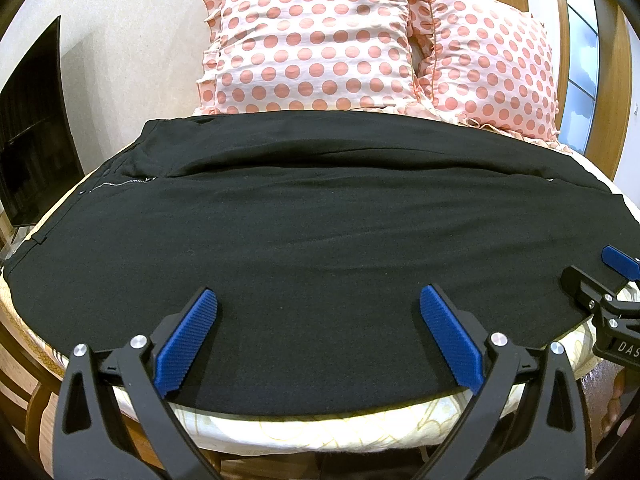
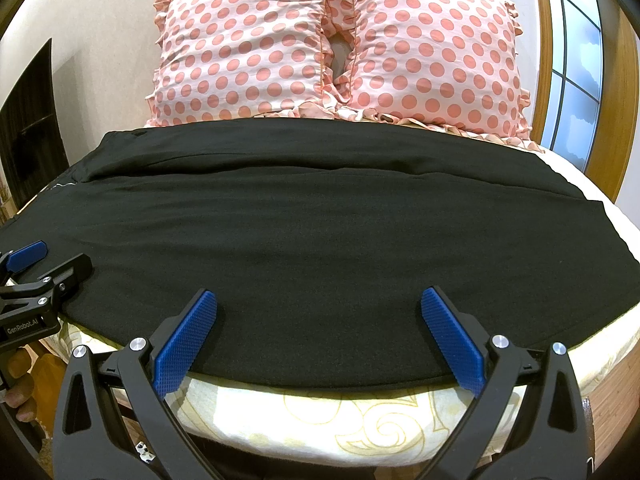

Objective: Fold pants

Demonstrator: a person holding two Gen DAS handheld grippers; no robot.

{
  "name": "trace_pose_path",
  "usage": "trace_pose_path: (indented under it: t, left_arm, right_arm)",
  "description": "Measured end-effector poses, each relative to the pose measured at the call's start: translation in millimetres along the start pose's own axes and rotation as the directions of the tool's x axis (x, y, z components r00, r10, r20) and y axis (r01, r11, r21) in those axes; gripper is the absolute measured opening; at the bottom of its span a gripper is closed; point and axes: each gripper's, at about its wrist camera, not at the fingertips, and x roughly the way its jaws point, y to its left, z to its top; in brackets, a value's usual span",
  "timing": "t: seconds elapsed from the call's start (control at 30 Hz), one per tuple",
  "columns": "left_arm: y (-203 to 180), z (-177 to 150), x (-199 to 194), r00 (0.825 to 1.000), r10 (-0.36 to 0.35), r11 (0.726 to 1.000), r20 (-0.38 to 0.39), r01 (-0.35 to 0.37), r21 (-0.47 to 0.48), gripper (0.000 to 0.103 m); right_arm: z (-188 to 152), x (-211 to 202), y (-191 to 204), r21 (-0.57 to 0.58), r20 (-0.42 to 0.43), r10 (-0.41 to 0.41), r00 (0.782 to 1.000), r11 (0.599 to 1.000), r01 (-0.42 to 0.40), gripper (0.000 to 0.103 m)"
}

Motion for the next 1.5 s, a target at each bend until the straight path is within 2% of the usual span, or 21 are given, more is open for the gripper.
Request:
trace_pose_path:
  t: [1.17,1.5]
  left_arm:
    - [0.0,0.0,0.0,1.0,0.0,1.0,0.001,0.0,0.0,0.101]
    - [0.3,9.1,2.8,0.999,-0.006,1.0,-0.033,0.005,-0.001,0.101]
  right_arm:
    - [0.0,-1.5,0.0,0.003,0.004,-0.001,1.0,1.0,0.001,0.102]
    - [4.4,-0.5,-3.5,-0.014,-0.013,0.022,1.0,1.0,-0.023,0.102]
